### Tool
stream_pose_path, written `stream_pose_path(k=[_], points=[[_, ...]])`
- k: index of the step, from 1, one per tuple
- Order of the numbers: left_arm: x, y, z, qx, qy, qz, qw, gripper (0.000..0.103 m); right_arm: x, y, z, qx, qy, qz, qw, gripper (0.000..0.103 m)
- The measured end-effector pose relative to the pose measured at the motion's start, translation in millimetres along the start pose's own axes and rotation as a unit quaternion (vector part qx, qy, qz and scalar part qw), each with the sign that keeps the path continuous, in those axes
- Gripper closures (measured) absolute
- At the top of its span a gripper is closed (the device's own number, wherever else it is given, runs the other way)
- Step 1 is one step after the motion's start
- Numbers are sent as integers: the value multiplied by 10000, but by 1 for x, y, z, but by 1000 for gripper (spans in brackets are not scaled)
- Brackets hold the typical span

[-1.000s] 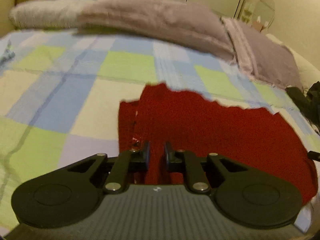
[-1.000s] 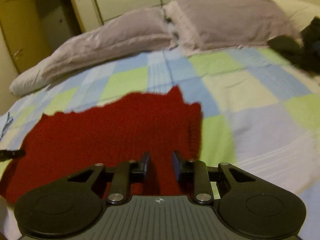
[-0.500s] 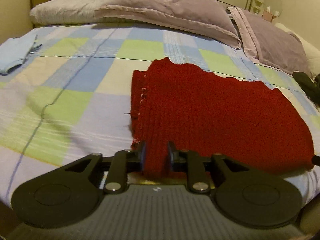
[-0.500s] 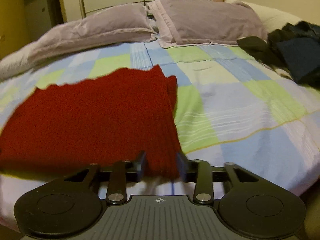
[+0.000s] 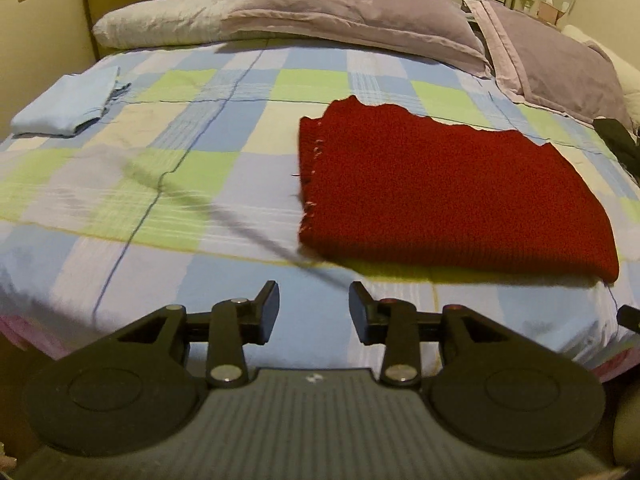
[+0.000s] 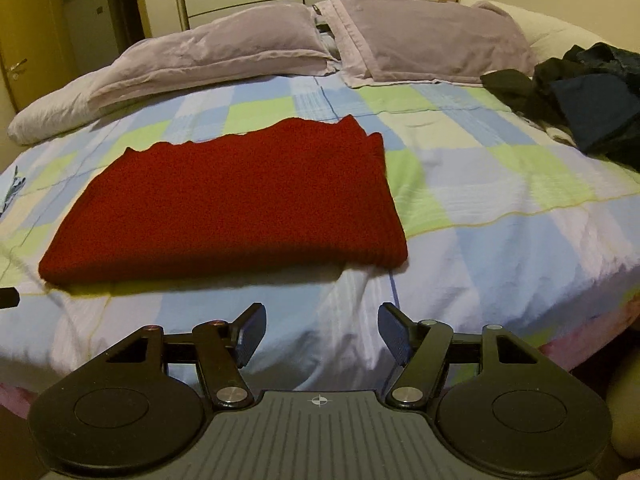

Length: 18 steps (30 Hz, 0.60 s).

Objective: Fold clothes

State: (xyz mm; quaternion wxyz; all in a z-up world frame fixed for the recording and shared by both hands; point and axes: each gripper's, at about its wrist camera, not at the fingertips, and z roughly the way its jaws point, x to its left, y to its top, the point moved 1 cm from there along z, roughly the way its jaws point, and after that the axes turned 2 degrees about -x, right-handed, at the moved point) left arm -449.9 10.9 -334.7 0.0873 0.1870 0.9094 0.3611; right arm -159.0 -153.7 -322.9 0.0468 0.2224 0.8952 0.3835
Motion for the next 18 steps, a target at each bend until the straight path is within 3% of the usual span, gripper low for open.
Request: stream_pose_path(k=[18], points=[[-2, -18, -40, -190, -106, 100, 9997, 66, 3, -17, -35, -189, 48, 126, 9997, 38]])
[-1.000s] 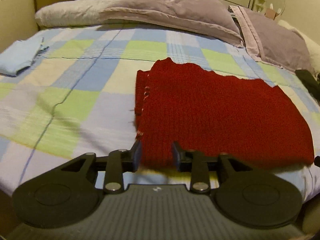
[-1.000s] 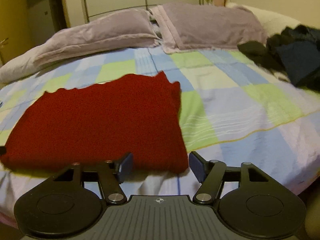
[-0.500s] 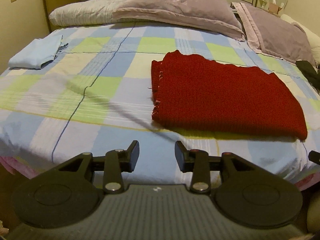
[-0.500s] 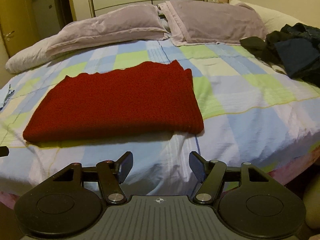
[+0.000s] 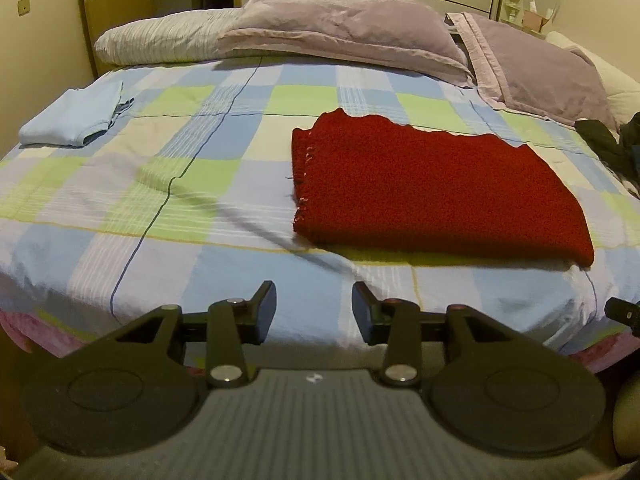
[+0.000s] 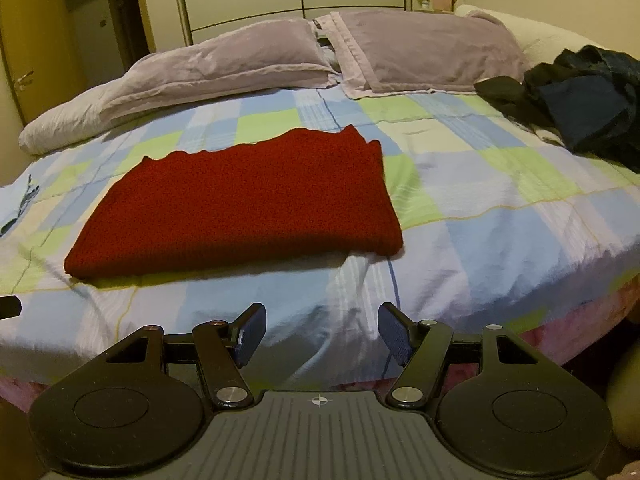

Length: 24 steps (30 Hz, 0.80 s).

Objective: Fold clothes

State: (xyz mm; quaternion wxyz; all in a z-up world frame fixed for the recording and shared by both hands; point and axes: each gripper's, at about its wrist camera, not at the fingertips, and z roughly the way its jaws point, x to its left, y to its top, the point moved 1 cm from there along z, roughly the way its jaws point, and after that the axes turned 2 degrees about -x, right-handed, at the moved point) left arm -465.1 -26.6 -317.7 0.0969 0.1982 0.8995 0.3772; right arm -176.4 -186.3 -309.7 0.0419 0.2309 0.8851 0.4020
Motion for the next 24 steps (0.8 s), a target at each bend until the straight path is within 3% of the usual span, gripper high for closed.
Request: stream_pose_path(k=[14, 18, 21, 24], points=[[2, -3, 8, 23, -119, -91, 9999, 66, -11, -3, 5, 51, -32, 238, 9997, 38], [6, -4, 11, -150, -355, -149, 9991, 67, -23, -4, 9, 22, 207, 742, 9970, 38], [7, -2, 16, -197, -514, -146, 9984, 67, -40, -5, 14, 21, 627, 1575, 9855, 38], [8, 0, 24, -172, -565, -118, 9982, 72, -63, -8, 25, 139, 1032, 2579, 9605, 38]])
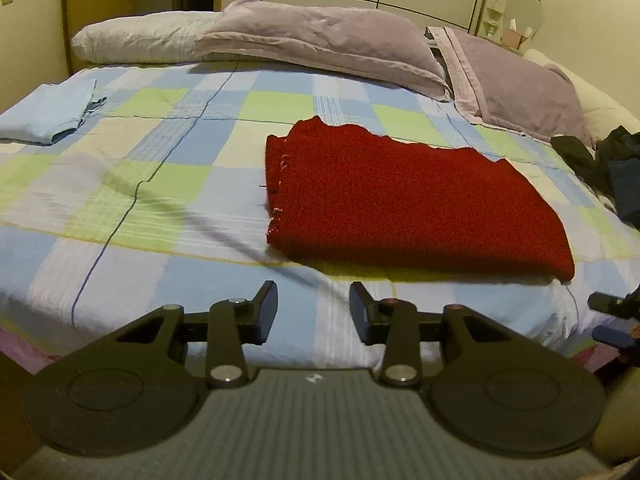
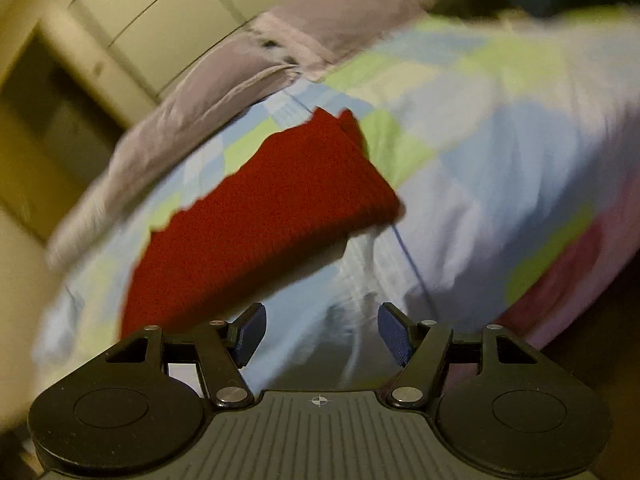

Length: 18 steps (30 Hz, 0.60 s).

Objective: Fold clothes

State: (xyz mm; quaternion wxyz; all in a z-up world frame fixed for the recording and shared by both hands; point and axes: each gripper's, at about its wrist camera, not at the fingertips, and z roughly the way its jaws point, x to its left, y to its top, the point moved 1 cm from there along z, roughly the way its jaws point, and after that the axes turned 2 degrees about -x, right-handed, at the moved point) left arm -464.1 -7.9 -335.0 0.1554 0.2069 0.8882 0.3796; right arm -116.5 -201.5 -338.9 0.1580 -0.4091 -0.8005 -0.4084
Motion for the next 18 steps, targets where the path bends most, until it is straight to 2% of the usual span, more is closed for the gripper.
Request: stream_pose_path(k=[3, 6, 9, 11, 15, 17, 18], points=[[0, 4, 10, -43, -119, -5, 9999, 74, -16, 7, 5, 8, 254, 614, 9978, 38], [-1, 10, 23, -96, -247, 2, 9996, 77, -22, 13, 8, -104, 454, 796, 9957, 38], [-3, 18, 41, -144, -327, -32, 9994, 79, -17, 21, 13, -232, 560, 596, 9964, 40], [-3, 25, 57, -182, -351, -82, 9992, 79, -11, 29, 21, -312, 573, 388, 9971, 52], [0, 32, 95, -278, -277, -187, 9991, 79, 0, 46, 48, -563, 576, -161, 9966, 53], [3, 33, 116, -158, -153, -300, 9993, 79, 4, 55, 70, -675, 573, -594, 9943, 53], [6, 32, 126, -67, -92, -367, 9993, 80, 5, 57, 83, -601, 542, -803, 9935, 53]])
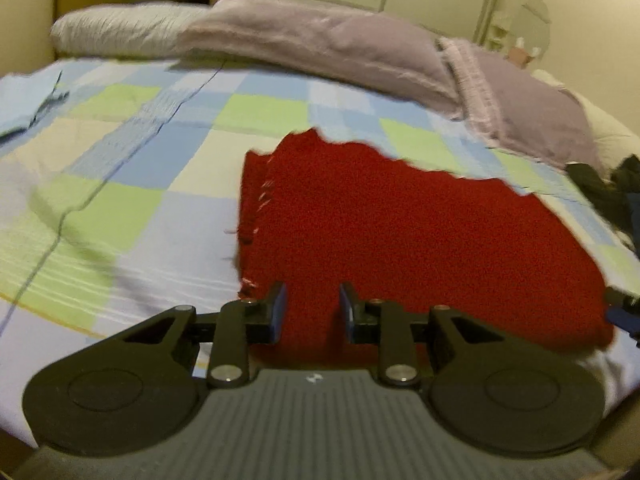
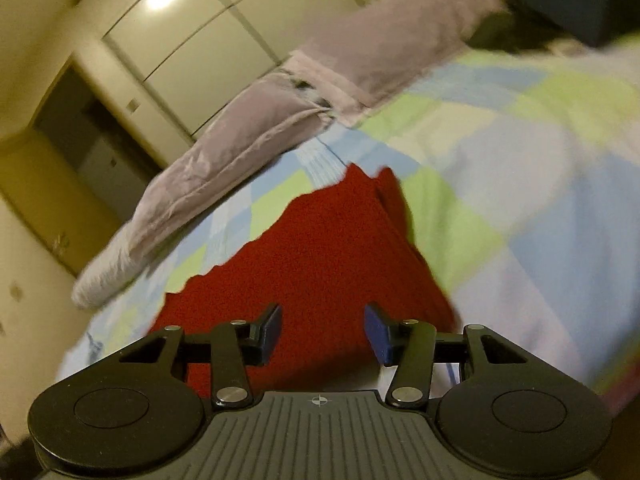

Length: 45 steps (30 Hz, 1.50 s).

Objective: Fold clothes

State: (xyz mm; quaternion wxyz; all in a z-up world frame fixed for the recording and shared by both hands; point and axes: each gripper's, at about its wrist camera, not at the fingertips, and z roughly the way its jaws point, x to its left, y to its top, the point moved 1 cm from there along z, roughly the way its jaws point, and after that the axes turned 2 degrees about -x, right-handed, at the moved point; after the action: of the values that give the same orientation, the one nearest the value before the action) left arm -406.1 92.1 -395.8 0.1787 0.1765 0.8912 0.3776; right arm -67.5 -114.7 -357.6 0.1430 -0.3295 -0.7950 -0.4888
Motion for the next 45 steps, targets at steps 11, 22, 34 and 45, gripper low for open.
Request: stream_pose_path(k=[11, 22, 34, 45], points=[[-2, 59, -5, 1498, 528, -748, 9845, 81, 23, 44, 52, 2057, -814, -614, 9733, 55], [-30, 132, -61, 2167, 582, -1051, 9688, 80, 109, 113, 16, 3446, -828, -1305, 9260, 55], [-57, 181, -87, 1605, 688, -1150, 9779, 79, 143, 172, 2, 3082, -548, -1506, 9377, 55], [-125, 115, -138, 1174, 1655, -2389, 9496, 77, 91, 221, 0, 3461, 347, -2617, 9003, 55]])
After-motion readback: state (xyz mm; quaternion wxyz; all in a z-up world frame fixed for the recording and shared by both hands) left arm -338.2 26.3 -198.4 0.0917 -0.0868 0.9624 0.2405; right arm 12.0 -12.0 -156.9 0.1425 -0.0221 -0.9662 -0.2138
